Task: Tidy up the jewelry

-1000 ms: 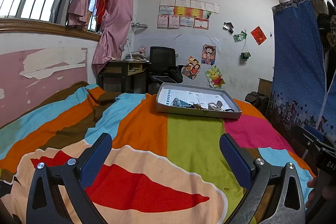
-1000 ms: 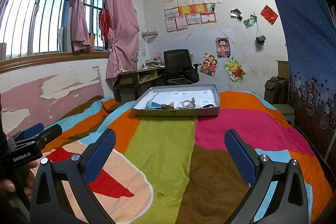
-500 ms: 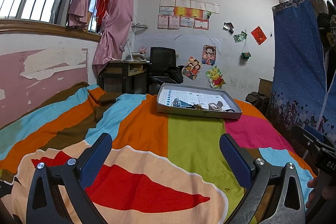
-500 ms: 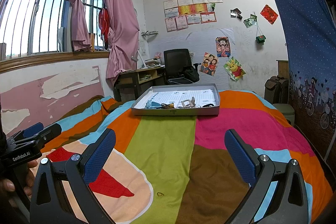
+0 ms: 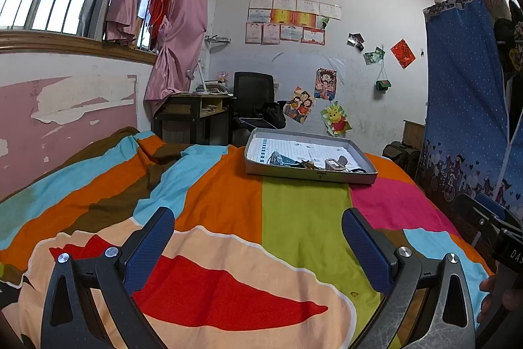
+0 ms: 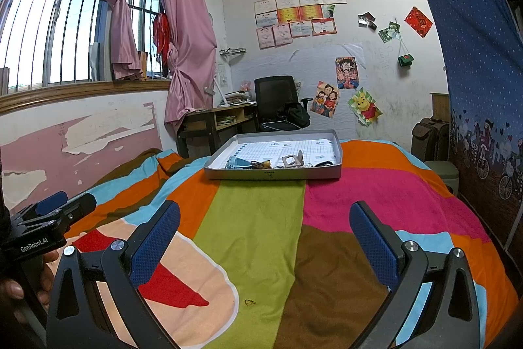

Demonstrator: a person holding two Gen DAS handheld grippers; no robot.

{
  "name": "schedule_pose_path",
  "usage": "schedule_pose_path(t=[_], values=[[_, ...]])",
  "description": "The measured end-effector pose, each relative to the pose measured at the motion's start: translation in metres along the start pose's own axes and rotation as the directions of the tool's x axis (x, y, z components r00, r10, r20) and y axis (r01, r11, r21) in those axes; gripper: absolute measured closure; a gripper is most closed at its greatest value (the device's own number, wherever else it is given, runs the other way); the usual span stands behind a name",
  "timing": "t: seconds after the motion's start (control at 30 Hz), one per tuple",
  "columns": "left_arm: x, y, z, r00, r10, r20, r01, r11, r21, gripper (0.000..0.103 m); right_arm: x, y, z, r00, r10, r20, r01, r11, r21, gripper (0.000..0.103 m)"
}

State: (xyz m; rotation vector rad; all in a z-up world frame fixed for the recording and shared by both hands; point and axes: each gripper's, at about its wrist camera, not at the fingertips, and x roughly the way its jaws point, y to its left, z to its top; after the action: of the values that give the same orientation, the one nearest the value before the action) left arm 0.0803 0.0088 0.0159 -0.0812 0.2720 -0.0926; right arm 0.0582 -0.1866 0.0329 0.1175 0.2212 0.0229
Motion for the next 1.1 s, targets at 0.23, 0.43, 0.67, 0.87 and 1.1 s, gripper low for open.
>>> schedule_pose_path(t=[0.23, 0.43, 0.67, 0.87, 1.1], values=[[0.000, 0.001, 0.000, 1.000, 0.008, 0.000, -0.008, 1.000, 0.001, 0.000, 0.000, 0.001, -0.001, 1.000, 0.000, -0.001, 0.000, 1.000, 0.001, 0.001], [0.002, 0.008, 0.001, 1.000, 0.010, -0.008, -0.010, 1.000, -0.010, 0.000, 0.000, 0.001, -0.001, 1.000, 0.000, -0.002, 0.000, 1.000, 0.002, 0.001], [0.001, 0.011, 0.000, 1.000, 0.023, -0.007, -0.023, 1.000, 0.014, 0.000, 0.000, 0.001, -0.001, 1.000, 0.000, -0.002, 0.000, 1.000, 0.002, 0.001], [0.000, 0.010, 0.000, 1.000, 0.024, -0.003, -0.024, 0.999, 0.029, 0.000, 0.000, 0.001, -0.001, 1.000, -0.001, -0.002, 0.001, 1.000, 0.001, 0.001], [-0.001, 0.008, 0.001, 1.000, 0.015, -0.005, -0.015, 1.000, 0.023, 0.000, 0.000, 0.001, -0.002, 1.000, -0.001, -0.003, 0.001, 1.000, 0.004, 0.001]])
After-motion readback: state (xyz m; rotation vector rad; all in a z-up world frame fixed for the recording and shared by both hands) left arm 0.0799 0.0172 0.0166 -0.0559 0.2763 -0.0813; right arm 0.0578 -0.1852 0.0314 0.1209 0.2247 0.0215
